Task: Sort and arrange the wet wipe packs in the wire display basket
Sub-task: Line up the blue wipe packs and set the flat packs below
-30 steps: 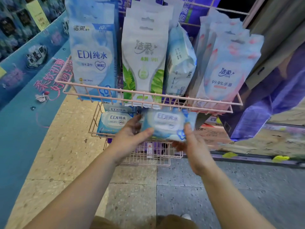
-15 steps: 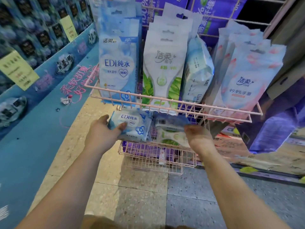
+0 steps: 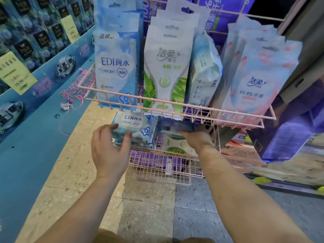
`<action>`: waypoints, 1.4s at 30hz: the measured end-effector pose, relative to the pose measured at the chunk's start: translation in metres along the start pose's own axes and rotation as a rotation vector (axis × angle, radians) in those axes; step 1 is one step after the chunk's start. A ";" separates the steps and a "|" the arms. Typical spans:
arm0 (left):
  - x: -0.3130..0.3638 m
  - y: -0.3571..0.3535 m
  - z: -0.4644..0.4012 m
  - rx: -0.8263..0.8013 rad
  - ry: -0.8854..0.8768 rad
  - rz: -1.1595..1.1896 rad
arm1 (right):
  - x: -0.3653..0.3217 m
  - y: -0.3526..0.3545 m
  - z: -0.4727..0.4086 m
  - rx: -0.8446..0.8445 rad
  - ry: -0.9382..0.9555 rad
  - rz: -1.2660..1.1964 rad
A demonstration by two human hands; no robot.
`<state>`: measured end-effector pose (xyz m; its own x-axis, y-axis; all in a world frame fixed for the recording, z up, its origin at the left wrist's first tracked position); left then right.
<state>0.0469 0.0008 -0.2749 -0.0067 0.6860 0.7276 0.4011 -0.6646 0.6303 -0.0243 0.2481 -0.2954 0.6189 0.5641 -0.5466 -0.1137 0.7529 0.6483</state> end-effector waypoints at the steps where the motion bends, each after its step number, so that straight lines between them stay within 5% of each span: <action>1: 0.004 -0.003 0.009 -0.008 -0.086 0.026 | 0.002 0.000 -0.002 0.009 0.033 -0.111; 5: 0.028 -0.022 0.035 -0.244 -0.293 0.048 | 0.005 0.003 0.000 0.065 0.171 -0.352; 11: 0.058 -0.052 0.034 -0.554 -0.272 -0.056 | 0.003 0.035 0.063 0.041 0.254 -0.631; 22: 0.064 -0.068 0.042 -0.582 -0.391 -0.075 | 0.028 0.047 0.106 -0.436 0.223 -0.973; 26: 0.064 -0.055 0.035 -0.439 -0.331 0.053 | 0.029 0.045 0.112 -0.749 0.318 -1.102; 28: 0.063 -0.044 0.032 -0.406 -0.244 0.097 | 0.033 0.051 0.100 -0.690 0.397 -0.883; 31: 0.049 -0.033 0.032 -0.459 -0.074 0.336 | 0.029 0.057 0.072 -0.179 0.438 0.058; 33: 0.038 -0.029 0.034 -0.486 0.020 0.522 | 0.019 0.049 0.065 -0.134 0.425 0.430; 36: 0.028 -0.030 0.036 -0.529 0.162 0.687 | 0.012 0.034 0.060 -0.259 0.337 0.527; 42: 0.024 -0.022 0.027 -0.575 0.320 0.829 | 0.014 0.031 0.041 -0.112 0.246 0.728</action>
<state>0.0625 0.0398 -0.2786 -0.2039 -0.1006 0.9738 -0.1032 -0.9869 -0.1236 0.0132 0.2652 -0.2617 0.1696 0.9789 -0.1139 -0.5113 0.1863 0.8390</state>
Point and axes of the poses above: each hand's wrist, its own z-axis away from the middle knuckle, its own y-axis out of the back of the hand, x = y × z, the point moved 1 cm from there along -z, towards the middle knuckle, and after that the axes turned 8 degrees about -x, right-handed, at the moved point
